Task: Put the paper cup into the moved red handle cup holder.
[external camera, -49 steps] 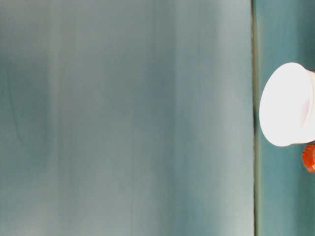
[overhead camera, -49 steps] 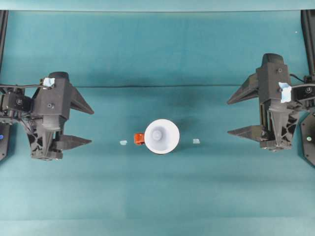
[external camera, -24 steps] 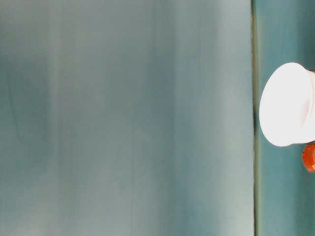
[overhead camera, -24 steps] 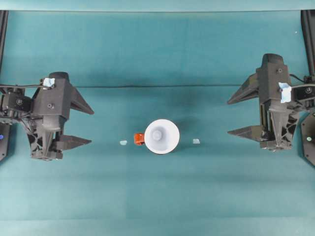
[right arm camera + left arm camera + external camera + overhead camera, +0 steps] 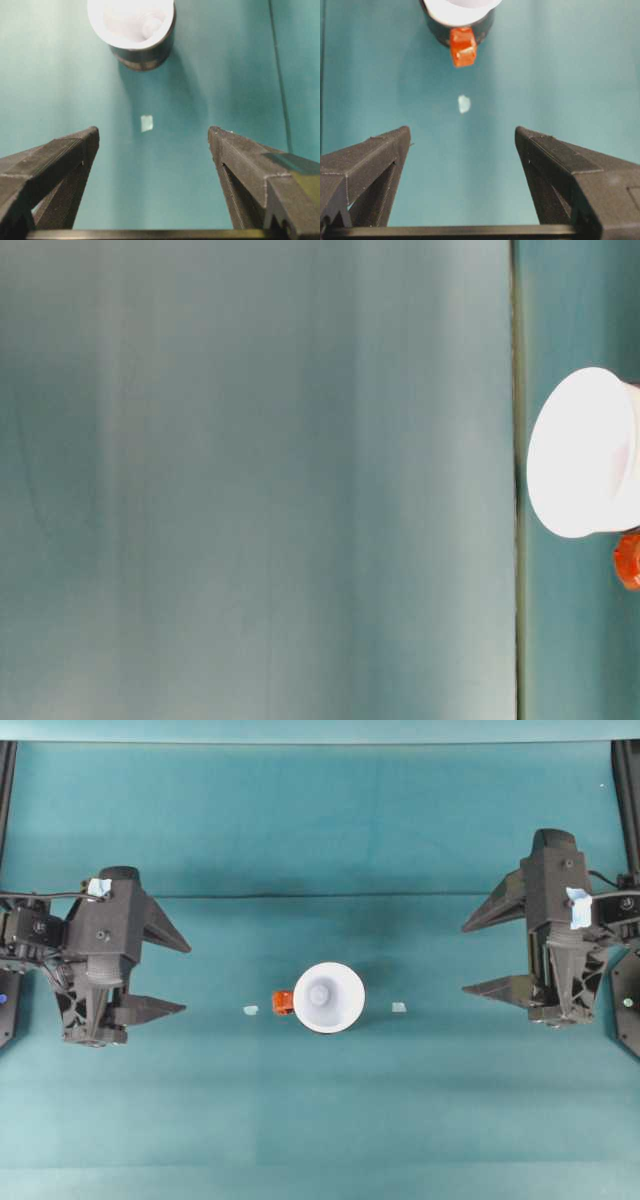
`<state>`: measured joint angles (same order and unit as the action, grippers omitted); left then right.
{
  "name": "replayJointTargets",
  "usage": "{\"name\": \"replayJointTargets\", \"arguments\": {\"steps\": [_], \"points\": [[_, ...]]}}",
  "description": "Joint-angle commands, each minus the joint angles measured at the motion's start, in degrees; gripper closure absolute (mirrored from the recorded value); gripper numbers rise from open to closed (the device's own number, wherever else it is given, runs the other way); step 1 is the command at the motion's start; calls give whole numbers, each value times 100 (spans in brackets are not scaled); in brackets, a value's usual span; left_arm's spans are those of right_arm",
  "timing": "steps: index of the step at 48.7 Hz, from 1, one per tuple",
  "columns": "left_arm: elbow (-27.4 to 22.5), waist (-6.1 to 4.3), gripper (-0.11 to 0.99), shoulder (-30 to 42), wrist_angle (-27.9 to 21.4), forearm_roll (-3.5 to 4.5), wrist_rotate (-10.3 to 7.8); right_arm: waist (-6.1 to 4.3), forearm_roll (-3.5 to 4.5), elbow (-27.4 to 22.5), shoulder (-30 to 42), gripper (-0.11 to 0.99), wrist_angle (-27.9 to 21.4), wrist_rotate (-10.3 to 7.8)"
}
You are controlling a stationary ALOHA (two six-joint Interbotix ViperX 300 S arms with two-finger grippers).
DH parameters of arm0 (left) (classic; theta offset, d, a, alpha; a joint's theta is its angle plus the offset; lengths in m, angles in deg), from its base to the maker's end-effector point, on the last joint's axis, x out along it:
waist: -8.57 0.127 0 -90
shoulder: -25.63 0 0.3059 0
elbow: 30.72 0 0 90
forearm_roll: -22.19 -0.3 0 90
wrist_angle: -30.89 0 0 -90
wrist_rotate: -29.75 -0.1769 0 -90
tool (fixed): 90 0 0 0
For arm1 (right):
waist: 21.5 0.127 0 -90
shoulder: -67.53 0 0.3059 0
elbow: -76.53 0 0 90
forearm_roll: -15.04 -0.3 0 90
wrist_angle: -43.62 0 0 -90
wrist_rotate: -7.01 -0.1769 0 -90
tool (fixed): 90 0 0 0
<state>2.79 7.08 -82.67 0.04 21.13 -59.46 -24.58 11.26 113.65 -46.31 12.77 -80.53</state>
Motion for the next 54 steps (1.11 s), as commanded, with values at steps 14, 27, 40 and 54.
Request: {"name": "replayJointTargets", "arguments": {"steps": [14,27,40,54], "points": [[-105,-18,-3,-35,18,-18,0,18,0,-26,-26,-8,9,-53],[-105,-18,-3,-35,18,-18,0,18,0,-26,-26,-8,-167,-53],[-105,-18,-3,-26,18,-18,0,18,0,-18,-26,-8,-167,-53],[-105,-9,-3,-35,18,-18,0,18,0,-26,-26,-8,-158,-53]]}}
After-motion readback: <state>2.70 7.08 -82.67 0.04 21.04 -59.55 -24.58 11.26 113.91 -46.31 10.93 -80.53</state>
